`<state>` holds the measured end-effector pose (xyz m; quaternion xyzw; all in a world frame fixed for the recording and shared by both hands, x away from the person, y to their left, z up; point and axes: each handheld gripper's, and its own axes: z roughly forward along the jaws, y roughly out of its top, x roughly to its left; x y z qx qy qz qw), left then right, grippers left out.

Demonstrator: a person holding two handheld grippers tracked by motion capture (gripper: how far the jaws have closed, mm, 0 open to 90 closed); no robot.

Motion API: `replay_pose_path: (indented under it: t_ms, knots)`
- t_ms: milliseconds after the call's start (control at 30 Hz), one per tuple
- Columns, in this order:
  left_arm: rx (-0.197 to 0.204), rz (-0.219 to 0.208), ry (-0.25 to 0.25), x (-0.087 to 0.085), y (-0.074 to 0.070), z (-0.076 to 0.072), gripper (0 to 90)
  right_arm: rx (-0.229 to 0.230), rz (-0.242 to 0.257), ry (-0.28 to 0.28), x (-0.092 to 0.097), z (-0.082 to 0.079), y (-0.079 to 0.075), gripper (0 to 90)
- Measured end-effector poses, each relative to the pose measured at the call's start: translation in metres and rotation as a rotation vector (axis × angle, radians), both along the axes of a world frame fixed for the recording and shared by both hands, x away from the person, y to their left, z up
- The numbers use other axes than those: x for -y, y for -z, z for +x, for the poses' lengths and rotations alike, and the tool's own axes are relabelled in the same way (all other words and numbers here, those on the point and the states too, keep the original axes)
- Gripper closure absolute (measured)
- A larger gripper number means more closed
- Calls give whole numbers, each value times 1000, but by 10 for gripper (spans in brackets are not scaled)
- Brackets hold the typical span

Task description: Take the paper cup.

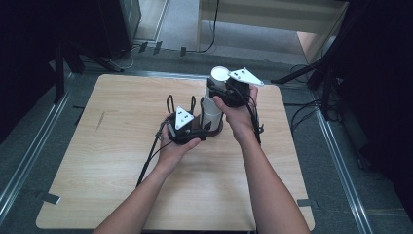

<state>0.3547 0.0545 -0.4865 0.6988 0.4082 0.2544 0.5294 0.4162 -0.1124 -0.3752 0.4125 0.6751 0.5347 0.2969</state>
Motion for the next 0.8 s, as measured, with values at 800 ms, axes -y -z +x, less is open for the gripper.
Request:
replay_pose_path:
  t_ms: [800]
  knots:
    - [-13,-7,60,-3,-13,-6,2,27,9,-5,9,-29,-29,328]
